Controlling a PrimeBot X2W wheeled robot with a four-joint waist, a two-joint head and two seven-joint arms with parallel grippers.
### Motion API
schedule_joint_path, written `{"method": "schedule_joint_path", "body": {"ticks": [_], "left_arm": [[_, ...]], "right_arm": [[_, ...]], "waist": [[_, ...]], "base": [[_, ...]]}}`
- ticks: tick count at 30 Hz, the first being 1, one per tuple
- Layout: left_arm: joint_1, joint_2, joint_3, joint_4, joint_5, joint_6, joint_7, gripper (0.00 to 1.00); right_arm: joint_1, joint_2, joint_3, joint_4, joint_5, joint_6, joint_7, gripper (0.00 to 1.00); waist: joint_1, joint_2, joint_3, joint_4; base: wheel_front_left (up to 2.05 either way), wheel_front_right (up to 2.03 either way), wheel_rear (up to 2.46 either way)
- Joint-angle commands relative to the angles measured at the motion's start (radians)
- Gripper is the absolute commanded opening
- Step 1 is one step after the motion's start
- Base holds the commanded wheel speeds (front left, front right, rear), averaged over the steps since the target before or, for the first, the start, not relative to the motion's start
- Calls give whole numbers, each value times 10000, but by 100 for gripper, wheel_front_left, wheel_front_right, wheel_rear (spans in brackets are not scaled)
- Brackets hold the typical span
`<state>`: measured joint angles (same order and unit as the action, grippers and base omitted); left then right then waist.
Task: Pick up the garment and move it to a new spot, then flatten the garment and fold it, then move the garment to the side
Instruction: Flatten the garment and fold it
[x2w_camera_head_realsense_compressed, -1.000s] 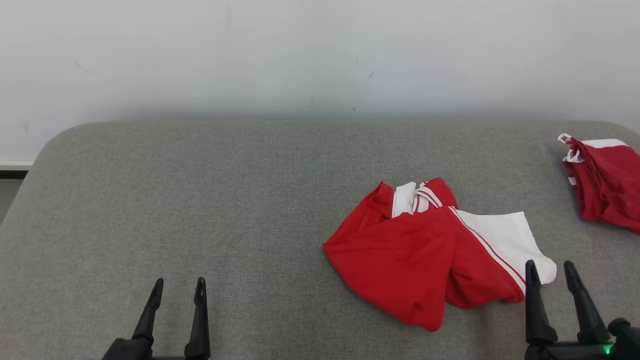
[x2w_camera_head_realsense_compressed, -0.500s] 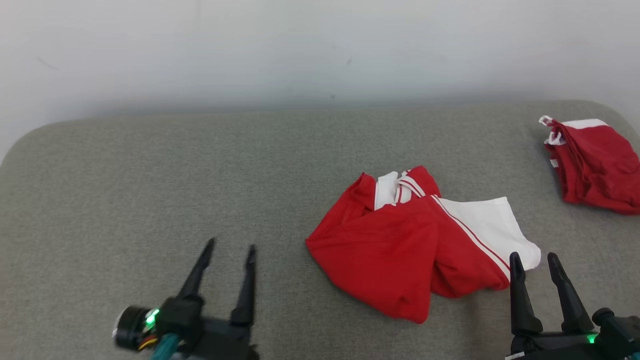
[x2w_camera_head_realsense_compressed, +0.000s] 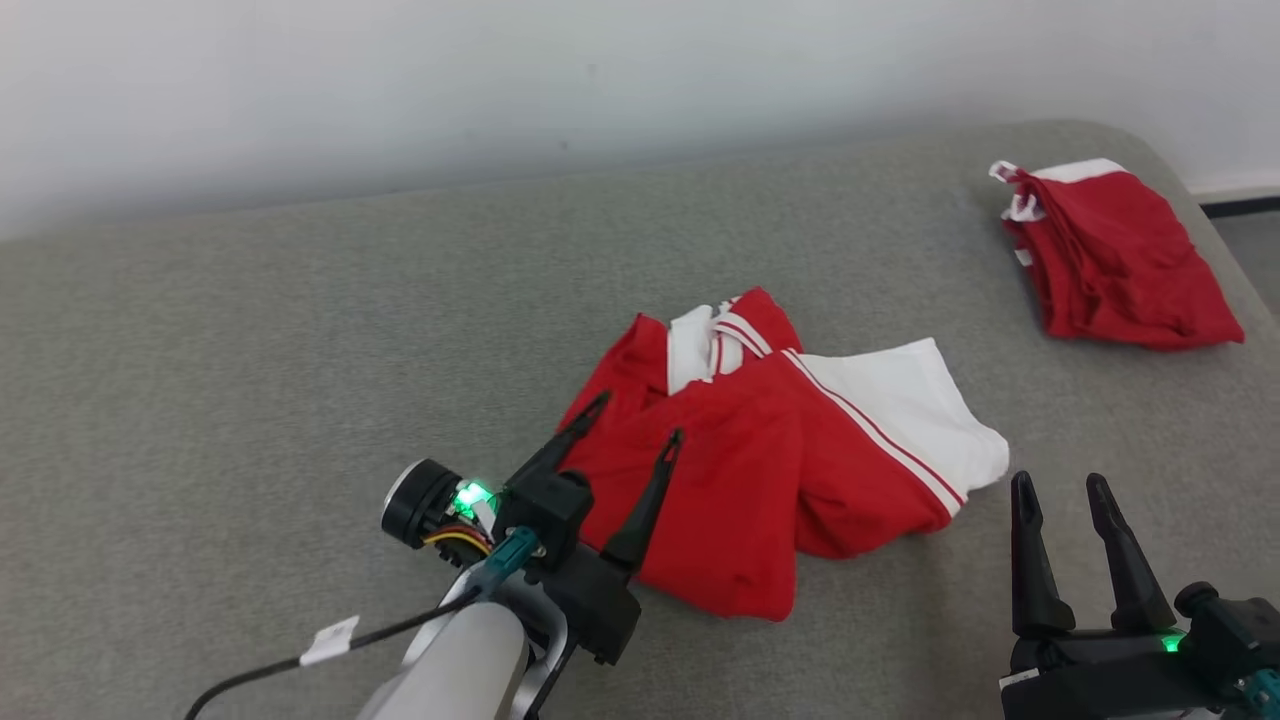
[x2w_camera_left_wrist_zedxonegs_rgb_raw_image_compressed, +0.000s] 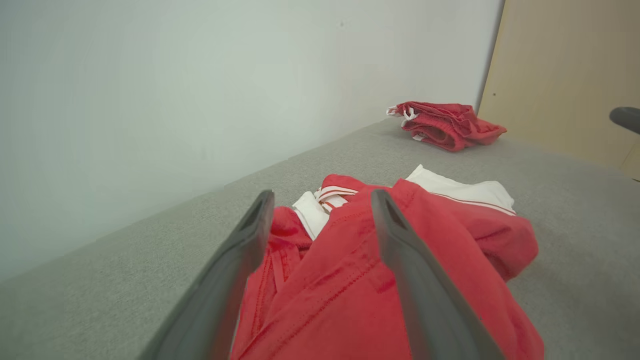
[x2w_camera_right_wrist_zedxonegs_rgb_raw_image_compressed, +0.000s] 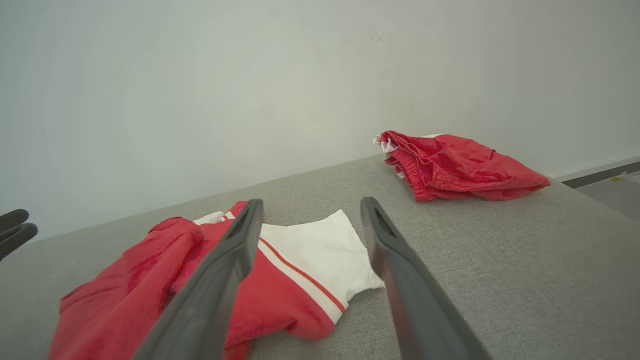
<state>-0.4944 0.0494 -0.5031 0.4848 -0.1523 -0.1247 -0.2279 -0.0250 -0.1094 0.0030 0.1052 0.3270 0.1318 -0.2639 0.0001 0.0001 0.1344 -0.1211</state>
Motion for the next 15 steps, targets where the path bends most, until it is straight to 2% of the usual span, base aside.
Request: {"method": "schedule_joint_path", "body": {"ticks": [1, 12, 13, 15], "left_arm": [[-245, 39, -124, 261, -6, -70, 91, 100], [-1296, 233, -1258, 2029, -620, -39, 353, 100], [-1375, 244, -1316, 2143, -656, -40, 329, 80], [-1517, 249, -1464, 2314, -801, -39, 265, 0]], "right_arm": [[-169, 32, -31, 2, 96, -22, -3, 100], [-410, 177, -150, 47, 160, -22, -3, 100], [-431, 187, -163, 42, 160, -22, -3, 100], [-451, 197, -212, 19, 151, -22, -3, 100]], "waist": [[-1, -1, 376, -478], [-1, -1, 864, -1268], [-1, -1, 875, -1289], [-1, -1, 876, -1300]], "base": [[0, 0, 0], [0, 0, 0], [0, 0, 0], [0, 0, 0]]}}
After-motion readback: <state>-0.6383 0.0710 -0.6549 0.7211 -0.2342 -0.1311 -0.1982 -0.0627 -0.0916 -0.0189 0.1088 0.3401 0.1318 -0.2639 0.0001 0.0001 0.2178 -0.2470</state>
